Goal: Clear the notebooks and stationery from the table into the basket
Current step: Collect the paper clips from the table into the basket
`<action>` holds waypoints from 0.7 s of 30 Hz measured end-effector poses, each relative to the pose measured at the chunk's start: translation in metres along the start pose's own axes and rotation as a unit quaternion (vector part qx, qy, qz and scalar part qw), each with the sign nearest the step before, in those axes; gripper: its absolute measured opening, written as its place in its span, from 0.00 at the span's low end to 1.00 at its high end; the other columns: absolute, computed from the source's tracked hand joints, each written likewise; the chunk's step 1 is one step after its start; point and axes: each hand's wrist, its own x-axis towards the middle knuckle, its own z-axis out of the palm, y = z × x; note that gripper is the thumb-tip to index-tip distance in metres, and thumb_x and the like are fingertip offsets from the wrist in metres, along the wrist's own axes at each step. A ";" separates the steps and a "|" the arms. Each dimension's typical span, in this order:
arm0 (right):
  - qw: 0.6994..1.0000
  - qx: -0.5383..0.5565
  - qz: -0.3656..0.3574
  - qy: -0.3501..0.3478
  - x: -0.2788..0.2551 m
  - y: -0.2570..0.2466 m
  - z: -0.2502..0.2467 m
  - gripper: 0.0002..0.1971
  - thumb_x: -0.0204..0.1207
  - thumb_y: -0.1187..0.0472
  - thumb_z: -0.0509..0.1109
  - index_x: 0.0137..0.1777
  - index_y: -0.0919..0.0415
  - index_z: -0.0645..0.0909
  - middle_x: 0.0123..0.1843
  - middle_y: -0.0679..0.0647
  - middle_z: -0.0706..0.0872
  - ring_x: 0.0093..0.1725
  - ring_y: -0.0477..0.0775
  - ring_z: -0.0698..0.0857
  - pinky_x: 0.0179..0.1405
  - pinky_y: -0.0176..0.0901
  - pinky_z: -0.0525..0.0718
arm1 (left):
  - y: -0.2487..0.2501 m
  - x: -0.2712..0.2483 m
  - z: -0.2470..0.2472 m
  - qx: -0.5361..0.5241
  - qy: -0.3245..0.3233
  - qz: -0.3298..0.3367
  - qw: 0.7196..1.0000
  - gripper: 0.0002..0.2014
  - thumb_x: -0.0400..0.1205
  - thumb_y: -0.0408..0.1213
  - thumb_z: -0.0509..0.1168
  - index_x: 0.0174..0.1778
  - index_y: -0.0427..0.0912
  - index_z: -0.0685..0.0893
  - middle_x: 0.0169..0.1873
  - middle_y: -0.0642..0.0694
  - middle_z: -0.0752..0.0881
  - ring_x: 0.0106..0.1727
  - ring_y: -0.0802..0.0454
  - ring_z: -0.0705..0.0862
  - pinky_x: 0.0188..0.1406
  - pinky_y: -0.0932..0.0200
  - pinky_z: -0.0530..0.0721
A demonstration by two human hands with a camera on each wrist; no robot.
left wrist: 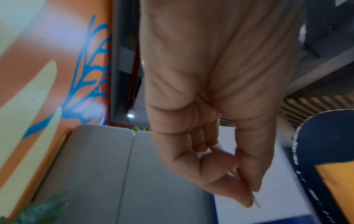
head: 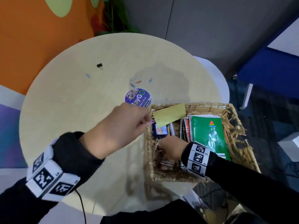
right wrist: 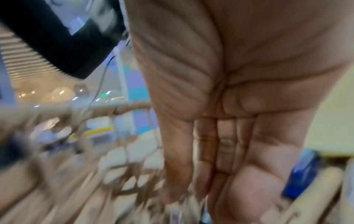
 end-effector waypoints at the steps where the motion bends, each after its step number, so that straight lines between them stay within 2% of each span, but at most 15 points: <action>1: 0.999 0.025 0.011 0.026 -0.008 0.006 -0.007 0.06 0.75 0.65 0.69 0.47 0.67 0.84 0.45 0.61 0.85 0.46 0.60 0.85 0.43 0.48 0.82 | 0.007 -0.003 0.015 0.007 -0.043 0.002 0.999 0.08 0.83 0.38 0.64 0.55 0.45 0.87 0.49 0.48 0.93 0.52 0.47 0.90 0.55 0.50 0.85; 4: 0.985 0.096 0.036 0.139 -0.042 0.029 -0.024 0.06 0.72 0.56 0.74 0.41 0.57 0.84 0.41 0.54 0.87 0.40 0.53 0.81 0.38 0.41 0.75 | 0.022 -0.002 0.066 0.020 -0.154 0.022 0.988 0.08 0.83 0.32 0.62 0.55 0.43 0.83 0.51 0.44 0.90 0.54 0.43 0.87 0.52 0.52 0.82; 7: 0.953 0.179 0.055 0.238 -0.084 0.043 -0.028 0.05 0.72 0.54 0.74 0.39 0.54 0.85 0.37 0.48 0.89 0.39 0.48 0.85 0.37 0.38 0.81 | 0.032 0.009 0.103 0.078 -0.218 0.055 0.971 0.12 0.77 0.20 0.60 0.49 0.35 0.86 0.43 0.38 0.87 0.45 0.41 0.85 0.48 0.46 0.84; 9: 0.931 0.223 0.072 0.279 -0.110 0.047 -0.022 0.04 0.72 0.52 0.74 0.39 0.51 0.86 0.36 0.45 0.88 0.38 0.45 0.86 0.39 0.37 0.83 | 0.040 0.017 0.115 0.141 -0.265 0.059 0.952 0.11 0.77 0.17 0.59 0.43 0.28 0.86 0.35 0.36 0.84 0.38 0.41 0.84 0.44 0.48 0.87; 10: 0.922 0.239 0.077 0.293 -0.121 0.048 -0.017 0.04 0.72 0.51 0.73 0.38 0.48 0.85 0.35 0.43 0.89 0.37 0.44 0.86 0.40 0.38 0.84 | 0.044 0.020 0.119 0.172 -0.291 0.062 0.939 0.09 0.78 0.16 0.59 0.37 0.26 0.83 0.30 0.36 0.82 0.34 0.40 0.82 0.40 0.50 0.85; 11: 0.915 0.253 0.082 0.303 -0.131 0.049 -0.012 0.05 0.72 0.50 0.73 0.38 0.48 0.85 0.35 0.43 0.89 0.37 0.42 0.86 0.40 0.40 0.86 | 0.047 0.023 0.124 0.199 -0.310 0.068 0.927 0.12 0.79 0.16 0.58 0.30 0.28 0.77 0.26 0.39 0.77 0.29 0.41 0.79 0.36 0.52 0.82; 13: 0.903 0.280 0.086 0.315 -0.147 0.049 0.001 0.05 0.72 0.50 0.73 0.38 0.48 0.86 0.33 0.43 0.89 0.36 0.40 0.86 0.38 0.38 0.86 | 0.050 0.028 0.133 0.241 -0.353 0.073 0.901 0.18 0.82 0.18 0.57 0.26 0.32 0.71 0.23 0.44 0.69 0.24 0.48 0.69 0.32 0.54 0.76; 14: 0.898 0.291 0.087 0.317 -0.153 0.049 0.007 0.04 0.72 0.51 0.74 0.37 0.47 0.86 0.34 0.41 0.90 0.36 0.40 0.87 0.37 0.35 0.85 | 0.052 0.029 0.135 0.251 -0.368 0.065 0.893 0.16 0.84 0.20 0.56 0.29 0.31 0.75 0.25 0.44 0.70 0.24 0.49 0.69 0.33 0.52 0.75; 15: 0.895 0.299 0.091 0.319 -0.158 0.049 0.013 0.04 0.71 0.52 0.74 0.36 0.47 0.86 0.36 0.38 0.90 0.38 0.39 0.87 0.36 0.32 0.84 | 0.054 0.029 0.136 0.260 -0.385 0.061 0.884 0.13 0.86 0.22 0.55 0.38 0.29 0.81 0.27 0.43 0.74 0.27 0.48 0.73 0.38 0.49 0.76; 16: 0.893 0.303 0.093 0.319 -0.162 0.049 0.018 0.04 0.71 0.52 0.75 0.35 0.46 0.85 0.39 0.32 0.88 0.39 0.37 0.87 0.36 0.30 0.83 | 0.055 0.029 0.136 0.263 -0.406 0.057 0.873 0.13 0.87 0.23 0.54 0.52 0.27 0.85 0.34 0.40 0.81 0.34 0.44 0.80 0.47 0.44 0.79; 17: 0.896 0.301 0.096 0.312 -0.163 0.049 0.021 0.05 0.70 0.52 0.75 0.34 0.45 0.85 0.40 0.27 0.87 0.39 0.35 0.87 0.36 0.29 0.82 | 0.058 0.028 0.134 0.265 -0.427 0.058 0.862 0.14 0.88 0.24 0.54 0.60 0.26 0.84 0.40 0.37 0.84 0.45 0.40 0.85 0.59 0.41 0.79; 18: 0.901 0.302 0.093 0.297 -0.164 0.050 0.025 0.05 0.70 0.52 0.76 0.34 0.43 0.85 0.40 0.23 0.86 0.39 0.33 0.86 0.35 0.27 0.82 | 0.060 0.028 0.133 0.269 -0.441 0.061 0.854 0.14 0.89 0.25 0.53 0.59 0.25 0.83 0.41 0.35 0.84 0.53 0.38 0.85 0.66 0.41 0.77; 19: 0.905 0.304 0.090 0.283 -0.163 0.051 0.027 0.07 0.70 0.52 0.76 0.33 0.41 0.84 0.39 0.22 0.85 0.39 0.31 0.86 0.34 0.24 0.81 | 0.061 0.029 0.132 0.273 -0.445 0.064 0.850 0.14 0.89 0.26 0.53 0.53 0.25 0.84 0.37 0.37 0.81 0.55 0.38 0.84 0.68 0.41 0.76; 20: 0.906 0.307 0.087 0.276 -0.162 0.052 0.028 0.08 0.70 0.51 0.76 0.32 0.39 0.83 0.38 0.21 0.85 0.39 0.30 0.86 0.34 0.23 0.82 | 0.061 0.030 0.131 0.276 -0.446 0.068 0.849 0.13 0.89 0.26 0.54 0.46 0.26 0.83 0.33 0.39 0.77 0.54 0.38 0.84 0.65 0.41 0.77; 21: 0.908 0.309 0.088 0.268 -0.160 0.052 0.026 0.06 0.68 0.47 0.76 0.31 0.38 0.83 0.37 0.21 0.85 0.37 0.31 0.87 0.35 0.24 0.83 | 0.061 0.032 0.129 0.273 -0.442 0.073 0.852 0.14 0.88 0.26 0.55 0.41 0.28 0.82 0.31 0.41 0.74 0.48 0.39 0.84 0.56 0.42 0.78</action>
